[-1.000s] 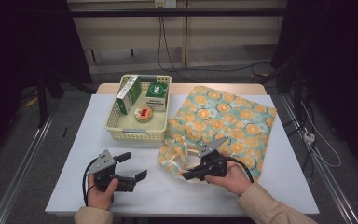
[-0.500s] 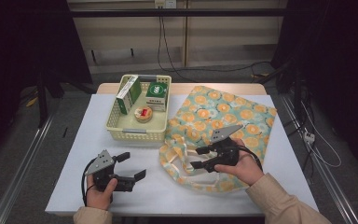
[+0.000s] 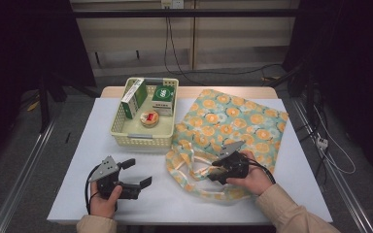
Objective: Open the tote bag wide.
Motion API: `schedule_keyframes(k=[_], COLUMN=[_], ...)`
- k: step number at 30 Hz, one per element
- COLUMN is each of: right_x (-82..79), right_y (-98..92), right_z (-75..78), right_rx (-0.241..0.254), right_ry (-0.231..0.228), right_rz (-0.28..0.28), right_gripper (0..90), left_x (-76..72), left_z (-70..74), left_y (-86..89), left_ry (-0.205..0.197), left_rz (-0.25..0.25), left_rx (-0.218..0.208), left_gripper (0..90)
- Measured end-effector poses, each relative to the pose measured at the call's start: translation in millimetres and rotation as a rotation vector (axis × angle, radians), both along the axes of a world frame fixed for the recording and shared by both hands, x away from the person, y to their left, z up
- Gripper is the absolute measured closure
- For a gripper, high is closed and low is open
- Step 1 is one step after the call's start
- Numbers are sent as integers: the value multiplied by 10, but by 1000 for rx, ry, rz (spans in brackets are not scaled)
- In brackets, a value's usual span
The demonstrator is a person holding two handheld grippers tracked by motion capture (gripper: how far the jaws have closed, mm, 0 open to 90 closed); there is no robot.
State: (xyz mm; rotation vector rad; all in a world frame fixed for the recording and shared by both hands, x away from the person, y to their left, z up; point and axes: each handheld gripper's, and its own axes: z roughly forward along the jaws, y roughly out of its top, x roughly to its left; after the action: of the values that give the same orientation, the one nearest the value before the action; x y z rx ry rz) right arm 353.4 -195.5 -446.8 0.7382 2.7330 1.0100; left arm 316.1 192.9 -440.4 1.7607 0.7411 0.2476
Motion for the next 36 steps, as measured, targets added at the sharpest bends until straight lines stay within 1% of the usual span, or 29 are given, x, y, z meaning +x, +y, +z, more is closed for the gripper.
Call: schedule_keyframes(k=[1, 4, 5, 6, 7, 9, 11, 12, 14, 16, 18, 19, 20, 22, 24, 26, 28, 29, 32, 36], right_x=[6, 16, 18, 22, 18, 10, 2, 1, 19, 60, 115, 147, 180, 250, 317, 371, 415, 432, 489, 550], right_y=[-8, -23, -30, -43, -56, -83, -109, -127, -183, -264, -366, -421, -479, -605, -741, -877, -998, -1053, -1193, -1341], right_z=[3, 13, 30, 56, 94, 199, 320, 379, 484, 559, 606, 619, 625, 616, 584, 540, 491, 465, 369, 237], right_rx=[9, 10, 22, 46, 85, 142, 188, 209, 233, 252, 268, 271, 275, 264, 277, 300, 296, 297, 279, 243], right_ry=[7, 18, 30, 38, 53, 56, 44, 35, 11, -5, -22, -30, -34, -53, -48, -35, -40, -35, -26, -17], right_rz=[0, 2, 6, 10, 8, 6, 9, -1, -23, -63, -114, -141, -168, -228, -280, -336, -385, -410, -471, -531], right_gripper=[703, 818, 839, 858, 868, 871, 871, 871, 875, 884, 888, 890, 890, 890, 891, 891, 891, 891, 890, 888], left_x=[-4, -3, -3, -3, -3, -2, -3, -5, -8, -8, -8, -10, -8, -8, -8, -6, -4, -3, -4, -3], left_z=[1, 3, 4, 5, 5, 4, 4, 7, 11, 12, 12, 11, 12, 11, 10, 7, 4, 3, 2, 0], left_y=[-4, 2, 6, 9, 12, 14, 10, 7, 4, 5, 11, 10, 14, 15, 14, 14, 13, 13, 13, 20], left_ry=[3, 0, -1, -1, -2, 0, 2, -1, -3, -3, -3, -1, -2, -2, -1, 0, 2, 2, 2, 5], left_rz=[2, 0, 1, 2, 2, 3, 3, 4, 1, 2, 2, 6, 5, 5, 4, 3, 3, 3, 4, 4], left_rx=[-5, -4, -4, -4, -5, -6, -6, -4, -4, -2, -2, -8, -6, -7, -6, -7, -8, -8, -8, -6], left_gripper=[45, 45, 45, 45, 45, 45, 45, 45, 45, 45, 45, 45, 45, 45, 45, 45, 45, 45, 45, 45])
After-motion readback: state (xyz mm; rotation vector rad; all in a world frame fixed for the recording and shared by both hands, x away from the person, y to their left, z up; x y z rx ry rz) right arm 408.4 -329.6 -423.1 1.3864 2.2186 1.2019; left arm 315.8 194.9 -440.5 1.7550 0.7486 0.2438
